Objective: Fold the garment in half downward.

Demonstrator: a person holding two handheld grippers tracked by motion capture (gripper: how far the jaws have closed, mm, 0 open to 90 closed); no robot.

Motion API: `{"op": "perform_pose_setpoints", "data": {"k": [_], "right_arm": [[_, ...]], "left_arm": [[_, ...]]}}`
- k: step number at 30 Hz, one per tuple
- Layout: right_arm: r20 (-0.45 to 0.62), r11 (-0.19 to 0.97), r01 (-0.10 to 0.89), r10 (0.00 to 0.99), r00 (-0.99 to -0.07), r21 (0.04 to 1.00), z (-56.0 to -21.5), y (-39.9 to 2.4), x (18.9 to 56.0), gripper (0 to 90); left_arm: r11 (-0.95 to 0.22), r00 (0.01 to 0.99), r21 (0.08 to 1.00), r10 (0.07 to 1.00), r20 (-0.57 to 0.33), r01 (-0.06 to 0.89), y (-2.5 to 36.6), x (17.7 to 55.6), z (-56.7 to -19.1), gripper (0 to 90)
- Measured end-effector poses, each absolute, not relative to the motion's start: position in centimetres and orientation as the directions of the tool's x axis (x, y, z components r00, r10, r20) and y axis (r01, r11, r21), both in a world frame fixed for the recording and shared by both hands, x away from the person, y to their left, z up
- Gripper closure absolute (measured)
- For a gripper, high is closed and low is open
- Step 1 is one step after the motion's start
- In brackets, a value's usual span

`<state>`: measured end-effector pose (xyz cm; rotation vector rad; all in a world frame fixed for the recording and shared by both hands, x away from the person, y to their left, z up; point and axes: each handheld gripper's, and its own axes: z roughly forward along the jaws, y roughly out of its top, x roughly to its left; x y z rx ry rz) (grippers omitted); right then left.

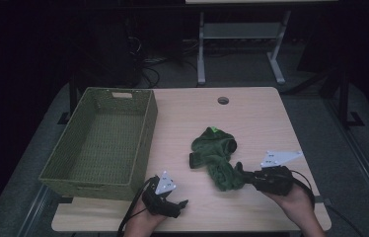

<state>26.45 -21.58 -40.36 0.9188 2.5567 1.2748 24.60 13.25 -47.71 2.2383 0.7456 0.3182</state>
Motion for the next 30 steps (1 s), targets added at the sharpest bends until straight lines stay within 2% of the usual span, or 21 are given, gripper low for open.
{"op": "perform_pose_setpoints", "data": {"k": [9,14,17,24,30], "right_arm": [[0.14,0.525,0.417,0.487,-0.862,0.742,-40.8,-15.9,29.5,81.0],[0.161,0.517,0.429,0.484,-0.86,0.74,-42.1,-13.7,31.3,65.0],[0.179,0.487,0.434,0.485,-0.856,0.758,-42.3,-13.2,31.8,63.2],[0.184,0.498,0.471,0.52,-0.834,0.728,-43.6,-13.0,32.5,75.3],[0.186,0.541,0.506,0.538,-0.822,0.672,-45.5,-11.2,33.0,81.2]], "left_arm": [[-0.556,0.801,0.72,0.599,0.002,0.414,13.2,24.6,-47.7,13.6],[-0.56,0.803,0.718,0.596,0.003,0.413,13.3,24.6,-47.7,13.6],[-0.56,0.803,0.719,0.596,0.004,0.412,13.3,24.6,-47.7,13.6],[-0.561,0.803,0.717,0.596,0.002,0.414,13.2,24.6,-47.7,13.5],[-0.562,0.803,0.716,0.596,0.003,0.414,13.2,24.6,-47.7,13.6]]}}
